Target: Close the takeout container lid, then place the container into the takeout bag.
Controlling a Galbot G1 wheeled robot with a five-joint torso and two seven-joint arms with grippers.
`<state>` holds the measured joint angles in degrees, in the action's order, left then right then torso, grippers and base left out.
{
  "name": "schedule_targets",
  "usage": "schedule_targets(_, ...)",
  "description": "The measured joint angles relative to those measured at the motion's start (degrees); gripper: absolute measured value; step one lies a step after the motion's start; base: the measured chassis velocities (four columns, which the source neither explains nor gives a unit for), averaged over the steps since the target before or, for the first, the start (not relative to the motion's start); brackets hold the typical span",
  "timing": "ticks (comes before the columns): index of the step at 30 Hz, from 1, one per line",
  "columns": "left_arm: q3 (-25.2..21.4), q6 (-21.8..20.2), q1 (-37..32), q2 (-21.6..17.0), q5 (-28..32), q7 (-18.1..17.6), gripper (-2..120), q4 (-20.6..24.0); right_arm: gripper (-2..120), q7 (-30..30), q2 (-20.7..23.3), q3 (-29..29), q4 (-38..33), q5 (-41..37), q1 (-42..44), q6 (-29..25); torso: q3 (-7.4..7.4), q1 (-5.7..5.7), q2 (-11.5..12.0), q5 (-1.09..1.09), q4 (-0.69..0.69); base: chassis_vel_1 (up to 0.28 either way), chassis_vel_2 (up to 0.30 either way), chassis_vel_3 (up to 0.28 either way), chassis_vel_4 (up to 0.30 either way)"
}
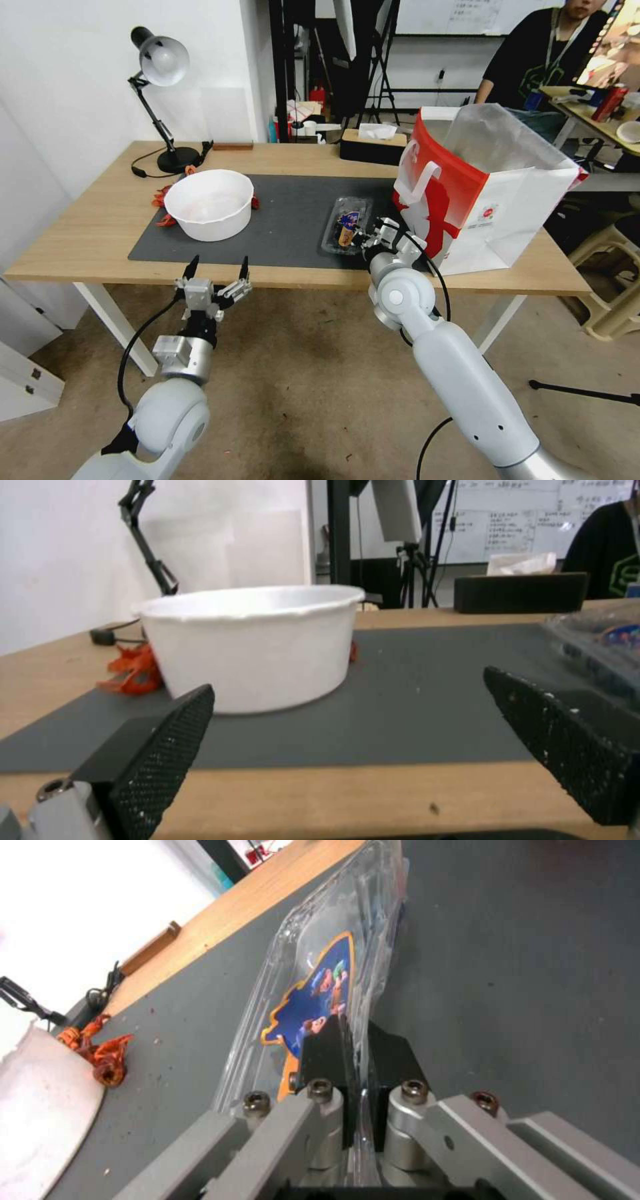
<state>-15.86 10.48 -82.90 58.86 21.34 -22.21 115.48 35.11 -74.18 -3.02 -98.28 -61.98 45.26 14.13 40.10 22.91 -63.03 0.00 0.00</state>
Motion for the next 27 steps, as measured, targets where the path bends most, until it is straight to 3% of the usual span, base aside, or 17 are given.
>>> schedule_targets(14, -1.7, 3.7, -4.0, -1.6, -0.1, 0.6, 100, -2.2, 0, -0.5, 0.1, -0.5, -1.0, -0.8, -0.3, -0.2, 0.00, 0.01, 0.0, 0.00, 0.00, 0.000, 0.000, 0.000, 0.000)
schedule_targets(27, -2.8, 3.9, -3.9, -1.2, 0.2, 0.6, 100, -2.1, 0, -0.4, 4.2, -3.7, -14.1, -6.1, -3.8, 1.3, 0.00, 0.01, 0.0, 0.01, 0.00, 0.000, 0.000, 0.000, 0.000)
